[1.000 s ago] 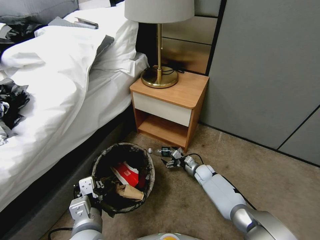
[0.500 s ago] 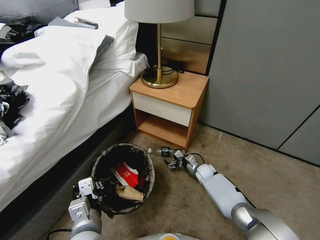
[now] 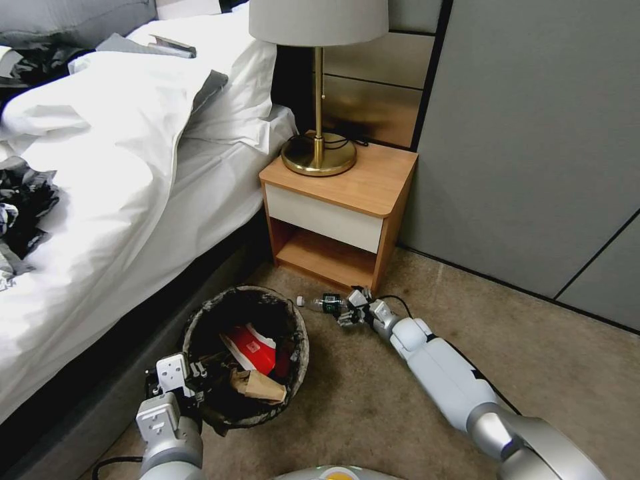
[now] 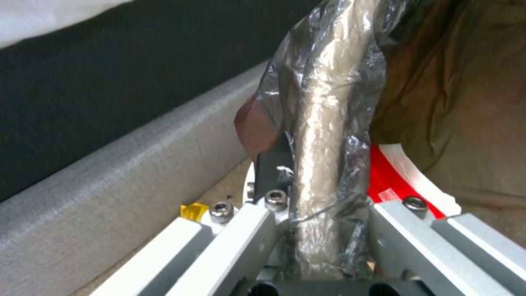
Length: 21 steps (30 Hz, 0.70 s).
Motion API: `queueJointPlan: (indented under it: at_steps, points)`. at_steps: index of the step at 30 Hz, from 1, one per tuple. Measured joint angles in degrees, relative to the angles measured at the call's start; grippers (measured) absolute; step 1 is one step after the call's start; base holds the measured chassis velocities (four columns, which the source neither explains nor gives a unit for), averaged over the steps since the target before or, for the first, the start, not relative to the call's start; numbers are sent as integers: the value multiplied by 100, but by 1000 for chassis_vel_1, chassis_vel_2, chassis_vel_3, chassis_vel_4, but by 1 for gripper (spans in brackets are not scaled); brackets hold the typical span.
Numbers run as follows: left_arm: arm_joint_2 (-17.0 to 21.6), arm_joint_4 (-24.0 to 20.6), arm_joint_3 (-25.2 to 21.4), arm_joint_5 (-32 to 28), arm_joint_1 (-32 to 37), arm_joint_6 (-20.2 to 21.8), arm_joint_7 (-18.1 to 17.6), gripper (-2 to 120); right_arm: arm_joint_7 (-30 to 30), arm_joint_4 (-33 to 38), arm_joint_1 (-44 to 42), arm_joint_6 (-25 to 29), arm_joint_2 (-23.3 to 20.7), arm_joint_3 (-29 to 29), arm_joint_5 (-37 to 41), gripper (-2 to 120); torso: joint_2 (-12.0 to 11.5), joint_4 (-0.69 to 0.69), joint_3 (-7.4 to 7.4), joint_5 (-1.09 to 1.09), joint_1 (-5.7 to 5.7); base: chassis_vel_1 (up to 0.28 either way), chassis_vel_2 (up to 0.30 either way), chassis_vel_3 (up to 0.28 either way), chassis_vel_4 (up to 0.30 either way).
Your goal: Pick up the trash bin, then pick up the garbage from the floor and place it into the trash bin.
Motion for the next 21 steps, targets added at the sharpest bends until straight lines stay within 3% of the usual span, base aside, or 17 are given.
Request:
queueJointPlan:
  at_steps: [12, 21]
  points:
    - [5, 67, -13, 10, 6, 10, 1, 0, -62, -960, 290, 230, 259, -147, -846, 100, 0, 0, 0, -1, 0, 0, 0, 0, 0]
    - [-33, 104, -16, 31, -14, 22, 0, 0, -146, -1554, 624, 324, 525, -140, -1054, 100, -1, 0, 0, 0, 0, 0, 0, 0, 0]
